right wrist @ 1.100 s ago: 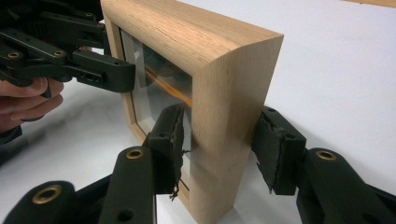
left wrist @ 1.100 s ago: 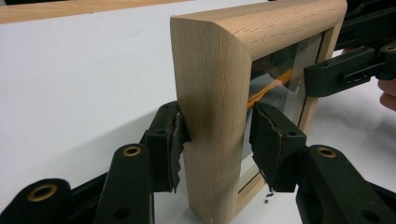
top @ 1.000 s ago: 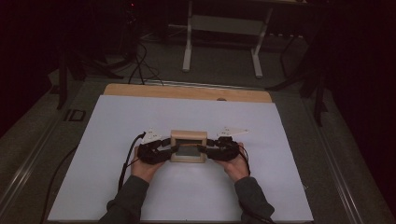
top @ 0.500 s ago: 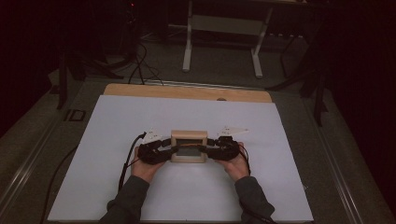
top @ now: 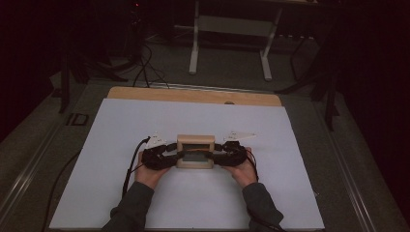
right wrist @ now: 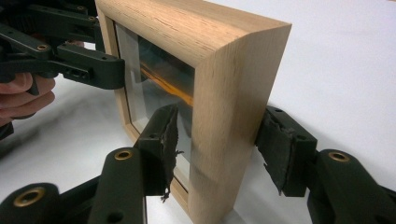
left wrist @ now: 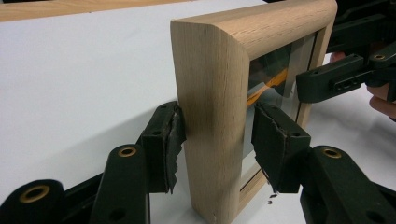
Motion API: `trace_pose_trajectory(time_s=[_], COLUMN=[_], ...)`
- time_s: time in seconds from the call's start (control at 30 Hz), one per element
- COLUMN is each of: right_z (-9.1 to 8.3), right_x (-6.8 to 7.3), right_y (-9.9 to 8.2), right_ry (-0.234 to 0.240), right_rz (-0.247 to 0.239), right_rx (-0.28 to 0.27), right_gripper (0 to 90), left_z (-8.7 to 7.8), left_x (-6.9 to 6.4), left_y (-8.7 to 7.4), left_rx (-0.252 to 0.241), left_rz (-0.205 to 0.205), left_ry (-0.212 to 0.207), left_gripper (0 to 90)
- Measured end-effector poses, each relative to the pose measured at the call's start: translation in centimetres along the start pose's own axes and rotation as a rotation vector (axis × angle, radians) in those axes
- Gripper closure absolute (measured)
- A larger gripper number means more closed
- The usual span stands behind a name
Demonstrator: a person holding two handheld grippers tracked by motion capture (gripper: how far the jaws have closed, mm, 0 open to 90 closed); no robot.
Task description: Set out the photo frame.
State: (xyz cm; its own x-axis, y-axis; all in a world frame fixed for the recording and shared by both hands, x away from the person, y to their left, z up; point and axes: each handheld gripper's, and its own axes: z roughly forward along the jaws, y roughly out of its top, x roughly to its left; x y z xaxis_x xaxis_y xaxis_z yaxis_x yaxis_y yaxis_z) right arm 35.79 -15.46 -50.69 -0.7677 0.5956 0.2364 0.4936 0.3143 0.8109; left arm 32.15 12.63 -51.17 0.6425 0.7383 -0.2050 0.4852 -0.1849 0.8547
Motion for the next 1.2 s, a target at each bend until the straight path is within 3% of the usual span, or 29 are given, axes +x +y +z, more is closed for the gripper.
trace_pose_trajectory(time_s=[0.87, 1.2], right_z=[-0.10, -0.44], right_x=[-0.07, 0.12], right_y=[0.34, 0.27], right_ry=[0.010, -0.013], right_rz=[-0.014, -0.021], right_rx=[0.004, 0.012], right_gripper=[50.6, 46.4], left_z=[-0.07, -0.52], left_x=[-0.16, 0.19], left_y=[0.04, 0.06], left_rx=[0.007, 0.005], left_rz=[-0.015, -0.009], left_ry=[-0.001, 0.001], left_gripper=[53.0, 51.2])
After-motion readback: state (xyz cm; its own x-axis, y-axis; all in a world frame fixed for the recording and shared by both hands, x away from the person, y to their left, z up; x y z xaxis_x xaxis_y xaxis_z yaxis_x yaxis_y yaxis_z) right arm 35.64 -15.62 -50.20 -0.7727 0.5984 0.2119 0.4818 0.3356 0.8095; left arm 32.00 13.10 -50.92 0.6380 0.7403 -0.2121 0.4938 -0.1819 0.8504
